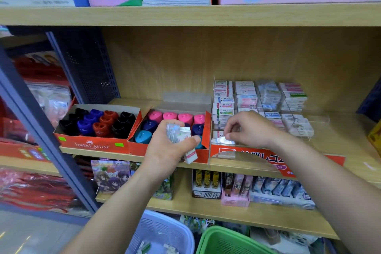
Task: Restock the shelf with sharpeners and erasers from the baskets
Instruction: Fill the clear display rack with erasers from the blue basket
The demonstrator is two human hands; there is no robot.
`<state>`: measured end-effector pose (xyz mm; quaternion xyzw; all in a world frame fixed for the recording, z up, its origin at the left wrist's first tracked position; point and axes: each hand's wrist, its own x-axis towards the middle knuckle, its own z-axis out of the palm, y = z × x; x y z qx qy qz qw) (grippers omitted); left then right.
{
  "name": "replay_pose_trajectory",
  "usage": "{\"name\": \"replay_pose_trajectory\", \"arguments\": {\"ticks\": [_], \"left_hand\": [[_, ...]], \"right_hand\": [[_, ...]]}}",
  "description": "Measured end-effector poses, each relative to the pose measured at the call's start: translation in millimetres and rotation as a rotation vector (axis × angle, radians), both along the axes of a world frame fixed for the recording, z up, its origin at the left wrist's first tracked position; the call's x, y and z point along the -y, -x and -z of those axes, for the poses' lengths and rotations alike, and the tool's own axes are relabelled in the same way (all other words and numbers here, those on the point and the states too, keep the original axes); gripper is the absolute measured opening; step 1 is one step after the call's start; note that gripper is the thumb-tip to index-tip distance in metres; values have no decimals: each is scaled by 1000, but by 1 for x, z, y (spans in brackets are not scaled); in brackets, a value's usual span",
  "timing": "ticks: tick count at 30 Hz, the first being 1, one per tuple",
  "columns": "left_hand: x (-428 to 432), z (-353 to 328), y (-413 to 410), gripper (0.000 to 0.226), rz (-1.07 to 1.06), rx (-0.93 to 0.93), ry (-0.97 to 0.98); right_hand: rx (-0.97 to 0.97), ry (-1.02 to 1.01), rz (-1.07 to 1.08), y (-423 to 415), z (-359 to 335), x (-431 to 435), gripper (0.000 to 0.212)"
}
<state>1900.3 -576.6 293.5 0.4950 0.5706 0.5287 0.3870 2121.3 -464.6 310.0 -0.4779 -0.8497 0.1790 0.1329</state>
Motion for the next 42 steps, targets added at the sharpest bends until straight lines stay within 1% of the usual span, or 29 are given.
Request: {"name": "replay_pose_trajectory", "arguments": {"ticks": [4, 6, 9, 11, 13, 15, 16, 18, 21, 24, 29, 33, 36, 39, 42], "left_hand": [[0, 1, 1, 38, 5, 19, 2], [1, 2, 1, 38, -1, 14, 4], [2, 1, 1, 37, -15, 17, 13], [2, 0, 1, 37, -26, 14, 17], [4, -1, 1, 36, -30, 1, 18], [6, -2, 1, 36, -27, -13, 20], [6, -2, 2, 37, -26, -13, 21], [8, -2, 1, 38, -30, -6, 23], [11, -1, 1, 37, -30, -6, 20], [13, 0, 1, 38, -34, -11, 15], [16, -2, 0, 40, -48, -18, 21], [15, -3, 0, 39, -52, -8, 28], [15, -3, 0, 39, -49, -12, 26], [16, -2, 1, 40, -54, -4, 20], [14, 0, 2, 41, -66, -7, 11]], "right_hand": [[17, -18, 32, 0, 0, -4, 10], [55, -58, 39, 2, 2, -4, 10], [110, -47, 25, 6, 5, -4, 10], [55, -49, 29, 7, 4, -3, 9], [-66, -36, 27, 6, 1, 0, 8], [-162, 64, -15, 4, -5, 5, 7], [-179, 129, -40, 3, -7, 7, 6], [-158, 193, -61, 0, -8, 5, 8], [-100, 199, -41, 1, -6, 1, 9], [-95, 216, -18, 3, -2, 0, 9], [-107, 174, -7, 2, 0, -1, 12], [-47, 90, -28, 3, 3, -1, 13], [-139, 178, -54, -1, -2, 2, 7], [-141, 204, -64, -4, -6, 5, 16], [-49, 176, -77, -5, -5, 4, 20]]}}
